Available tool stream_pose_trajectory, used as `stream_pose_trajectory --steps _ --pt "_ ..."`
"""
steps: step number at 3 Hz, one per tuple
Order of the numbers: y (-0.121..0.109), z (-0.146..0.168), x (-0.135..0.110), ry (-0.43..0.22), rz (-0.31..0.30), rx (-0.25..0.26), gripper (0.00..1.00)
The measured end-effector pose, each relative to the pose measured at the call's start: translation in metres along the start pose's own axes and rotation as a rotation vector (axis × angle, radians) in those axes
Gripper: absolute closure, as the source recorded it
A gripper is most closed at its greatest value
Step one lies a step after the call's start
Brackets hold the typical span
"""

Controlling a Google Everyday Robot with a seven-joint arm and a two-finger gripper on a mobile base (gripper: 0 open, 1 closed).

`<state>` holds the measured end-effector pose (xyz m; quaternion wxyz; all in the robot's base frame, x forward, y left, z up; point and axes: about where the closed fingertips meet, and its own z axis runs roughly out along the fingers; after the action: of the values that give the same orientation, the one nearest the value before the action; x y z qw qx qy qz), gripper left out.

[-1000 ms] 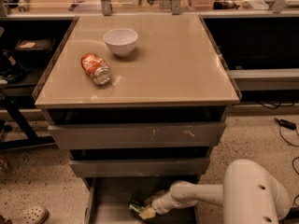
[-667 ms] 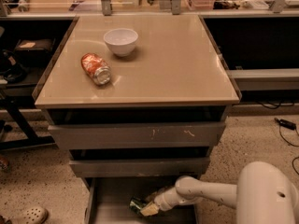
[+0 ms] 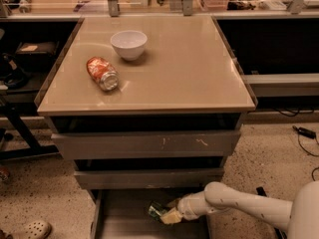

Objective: Pick green can from bottom drawer and place on counter

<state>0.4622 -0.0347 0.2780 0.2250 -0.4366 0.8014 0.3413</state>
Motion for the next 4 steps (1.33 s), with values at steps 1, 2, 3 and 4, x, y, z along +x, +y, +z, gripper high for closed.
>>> stream_pose_trajectory --steps 1,2,3,4 --pt "0.009 -0.043 -0.016 0.016 -0.005 0.038 1.0" --pt "0.009 -0.042 -0.016 0.016 -0.005 0.037 1.0" --pt "0.02 -0.059 -0.024 0.03 -0.014 0.019 1.0" --pt "0.035 -0.089 -0.035 0.027 -0.011 0.014 1.0"
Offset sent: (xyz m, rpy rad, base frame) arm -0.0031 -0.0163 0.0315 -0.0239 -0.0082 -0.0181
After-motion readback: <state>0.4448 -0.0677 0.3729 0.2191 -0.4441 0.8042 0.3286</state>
